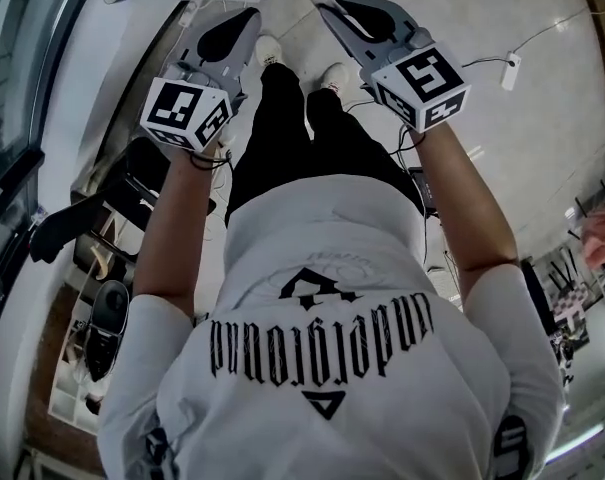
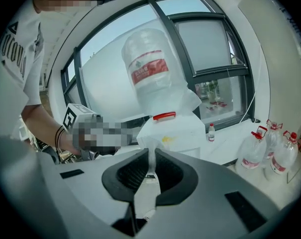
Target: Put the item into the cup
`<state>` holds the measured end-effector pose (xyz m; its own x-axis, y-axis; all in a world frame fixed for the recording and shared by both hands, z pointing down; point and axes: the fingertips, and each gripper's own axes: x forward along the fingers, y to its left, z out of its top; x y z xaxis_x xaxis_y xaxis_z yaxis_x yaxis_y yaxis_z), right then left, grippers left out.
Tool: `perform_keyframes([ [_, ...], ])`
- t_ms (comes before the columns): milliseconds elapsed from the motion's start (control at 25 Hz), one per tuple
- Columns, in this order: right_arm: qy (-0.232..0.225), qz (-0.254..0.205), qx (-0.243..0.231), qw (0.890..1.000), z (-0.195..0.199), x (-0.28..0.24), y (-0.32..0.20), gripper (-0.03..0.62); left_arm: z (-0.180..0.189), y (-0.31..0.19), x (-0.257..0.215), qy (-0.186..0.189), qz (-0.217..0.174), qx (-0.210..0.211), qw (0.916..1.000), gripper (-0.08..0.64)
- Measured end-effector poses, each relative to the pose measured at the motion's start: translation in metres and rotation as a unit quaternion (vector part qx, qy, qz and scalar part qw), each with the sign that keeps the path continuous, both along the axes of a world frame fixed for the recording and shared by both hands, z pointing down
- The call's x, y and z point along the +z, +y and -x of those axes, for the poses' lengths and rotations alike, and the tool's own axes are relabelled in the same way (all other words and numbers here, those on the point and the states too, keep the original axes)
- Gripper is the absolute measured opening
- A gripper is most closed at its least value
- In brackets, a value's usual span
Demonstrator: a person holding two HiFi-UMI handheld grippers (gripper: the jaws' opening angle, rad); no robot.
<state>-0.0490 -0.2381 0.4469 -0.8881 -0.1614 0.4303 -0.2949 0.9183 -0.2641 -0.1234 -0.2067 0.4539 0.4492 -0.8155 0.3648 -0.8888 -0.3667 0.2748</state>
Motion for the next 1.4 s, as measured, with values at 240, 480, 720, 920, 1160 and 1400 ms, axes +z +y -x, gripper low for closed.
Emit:
perform_keyframes([
  [240,0.010,0.016,0.005,1.000,0.019,0.045,-0.014,0.041,0.012,-0.019,0.044,0.003,0.018,0.000,0.9998,0.017],
  [480,0.023,0.023,0.015,0.999,0.027,0.092,-0.032,0.041,0.005,-0.040,0.082,0.000,0.031,0.011,0.9994,0.015],
  [720,0.033,0.033,0.018,0.999,0.039,0.136,-0.043,0.041,0.007,-0.053,0.121,0.005,0.042,0.008,0.9991,0.015],
  [920,0.038,0.032,0.015,0.999,0.049,0.167,-0.055,0.041,0.014,-0.060,0.146,0.013,0.050,-0.004,0.9987,0.015],
  [1160,0.050,0.028,0.015,0.998,0.064,0.213,-0.071,0.041,0.012,-0.066,0.174,0.015,0.056,0.002,0.9983,0.015],
  [1400,0.079,0.022,-0.003,0.997,0.077,0.259,-0.079,0.041,0.004,-0.071,0.195,0.016,0.060,0.009,0.9980,0.015],
])
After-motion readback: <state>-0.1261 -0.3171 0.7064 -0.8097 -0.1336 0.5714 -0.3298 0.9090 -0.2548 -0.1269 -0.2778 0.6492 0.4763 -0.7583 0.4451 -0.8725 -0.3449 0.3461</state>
